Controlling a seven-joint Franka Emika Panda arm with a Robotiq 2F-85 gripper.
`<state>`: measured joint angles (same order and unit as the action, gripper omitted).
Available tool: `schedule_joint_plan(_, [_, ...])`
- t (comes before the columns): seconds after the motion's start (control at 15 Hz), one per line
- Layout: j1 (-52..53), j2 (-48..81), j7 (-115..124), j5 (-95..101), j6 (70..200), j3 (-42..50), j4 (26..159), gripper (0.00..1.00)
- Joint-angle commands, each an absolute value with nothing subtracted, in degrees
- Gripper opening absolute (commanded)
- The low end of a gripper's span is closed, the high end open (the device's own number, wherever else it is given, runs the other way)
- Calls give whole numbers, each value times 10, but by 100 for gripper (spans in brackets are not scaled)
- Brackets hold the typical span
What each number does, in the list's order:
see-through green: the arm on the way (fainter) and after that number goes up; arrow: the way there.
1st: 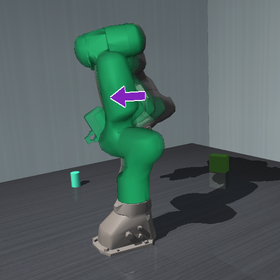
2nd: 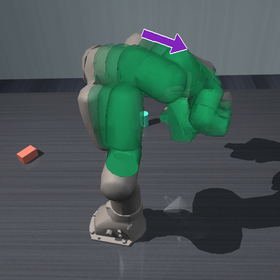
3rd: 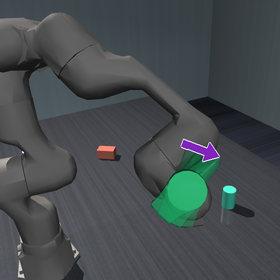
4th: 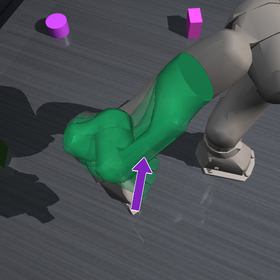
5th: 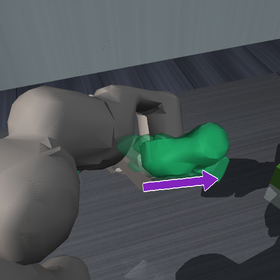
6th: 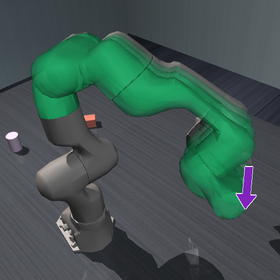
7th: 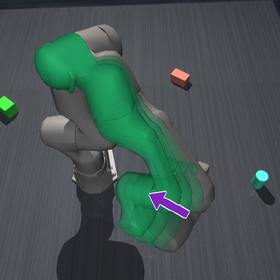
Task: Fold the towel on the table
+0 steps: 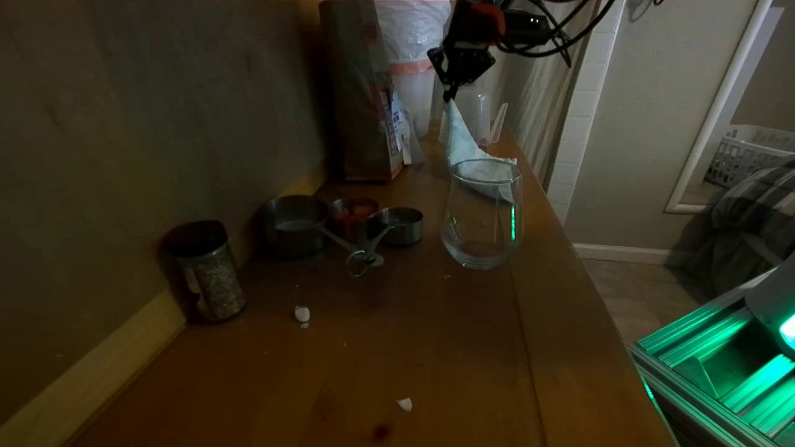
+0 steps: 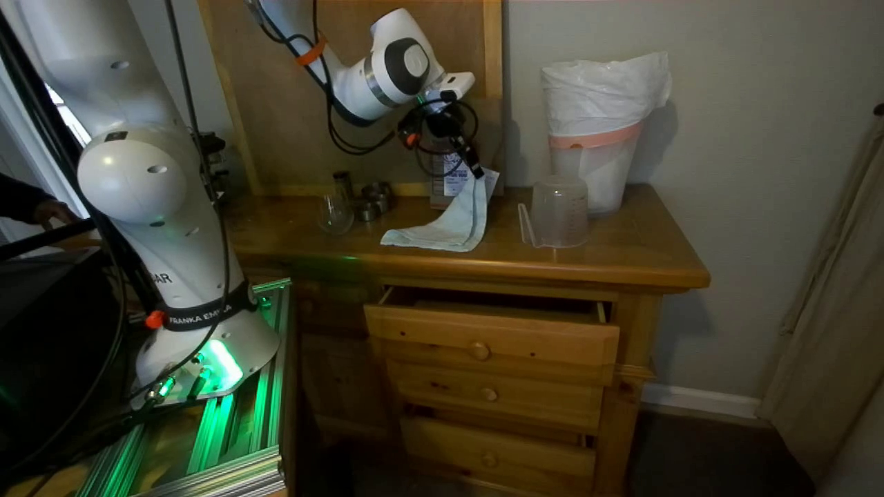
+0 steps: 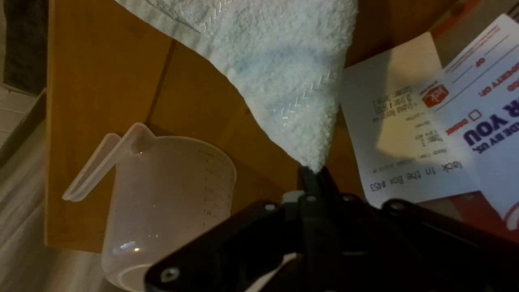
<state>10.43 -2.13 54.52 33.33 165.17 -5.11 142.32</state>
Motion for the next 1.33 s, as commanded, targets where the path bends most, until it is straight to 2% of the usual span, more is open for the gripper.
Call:
schedule_joint_plan(0.0, [104, -65, 577, 350, 1624, -55, 1451, 3])
schedule_joint_plan(0.6, [138, -118, 545, 300, 1527, -81, 1502, 3])
schedule_joint_plan(0.67, [116, -123, 530, 280, 1518, -110, 1507, 3])
schedule_joint_plan(1.27, [124, -132, 455, 188, 1442, -160, 1526, 4])
